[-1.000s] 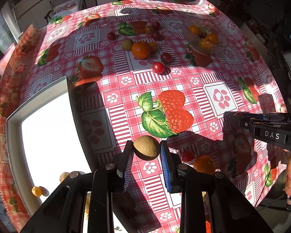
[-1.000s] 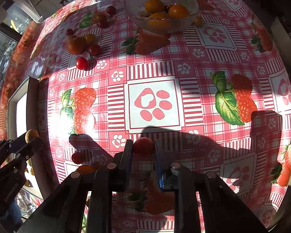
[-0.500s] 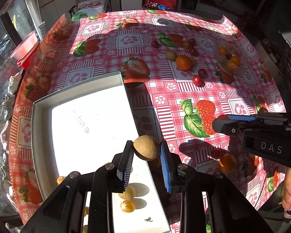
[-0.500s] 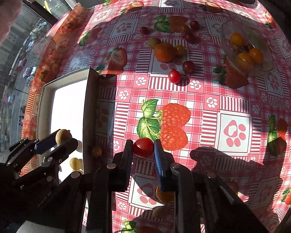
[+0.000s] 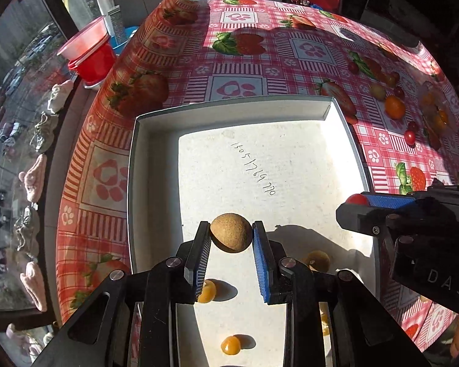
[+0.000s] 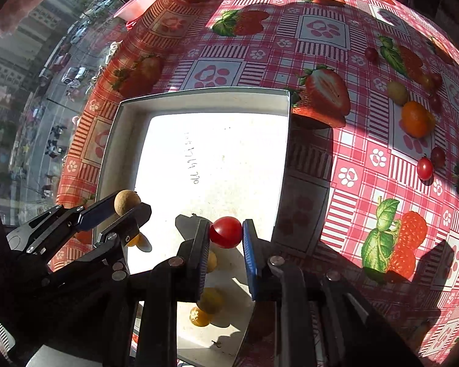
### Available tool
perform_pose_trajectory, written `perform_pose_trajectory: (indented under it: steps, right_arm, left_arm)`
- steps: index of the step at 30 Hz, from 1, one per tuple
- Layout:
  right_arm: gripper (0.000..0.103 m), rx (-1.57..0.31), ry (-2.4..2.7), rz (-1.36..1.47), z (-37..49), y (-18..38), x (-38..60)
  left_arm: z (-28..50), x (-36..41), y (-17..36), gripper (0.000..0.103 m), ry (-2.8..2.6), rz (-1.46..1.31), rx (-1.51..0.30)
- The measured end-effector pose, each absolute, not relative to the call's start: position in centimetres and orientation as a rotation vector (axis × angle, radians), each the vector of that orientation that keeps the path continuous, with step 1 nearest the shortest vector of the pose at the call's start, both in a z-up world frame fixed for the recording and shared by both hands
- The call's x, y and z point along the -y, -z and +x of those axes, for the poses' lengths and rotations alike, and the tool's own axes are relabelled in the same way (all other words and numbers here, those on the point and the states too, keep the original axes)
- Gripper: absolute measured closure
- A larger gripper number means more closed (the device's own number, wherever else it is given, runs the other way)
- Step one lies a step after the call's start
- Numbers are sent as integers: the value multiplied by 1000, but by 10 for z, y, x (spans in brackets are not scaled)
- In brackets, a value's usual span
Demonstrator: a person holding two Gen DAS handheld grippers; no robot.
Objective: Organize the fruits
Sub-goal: 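Open both tools to drop the fruits into the tray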
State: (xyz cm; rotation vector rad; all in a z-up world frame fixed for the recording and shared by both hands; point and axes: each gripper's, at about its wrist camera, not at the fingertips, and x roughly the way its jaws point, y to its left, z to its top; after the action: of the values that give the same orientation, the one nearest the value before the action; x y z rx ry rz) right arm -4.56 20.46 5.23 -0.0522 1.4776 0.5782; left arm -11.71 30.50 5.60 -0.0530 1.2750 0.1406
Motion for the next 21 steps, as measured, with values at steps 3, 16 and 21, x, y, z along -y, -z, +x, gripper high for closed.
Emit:
perform_pose_trajectory:
  steps: [3, 16, 21]
  right_arm:
    - [80, -1499, -579, -89, -46, -40, -217]
    - [64, -1547, -566, -147, -49, -20, -230]
    - [31, -1535, -603, -79, -46, -33, -227]
  left_arm:
    - [-116, -312, -45, 74, -155, -53, -1297]
    - [-127, -320, -31, 38, -203, -38, -1326]
    - [-130, -321, -37, 38, -202, -36, -1328]
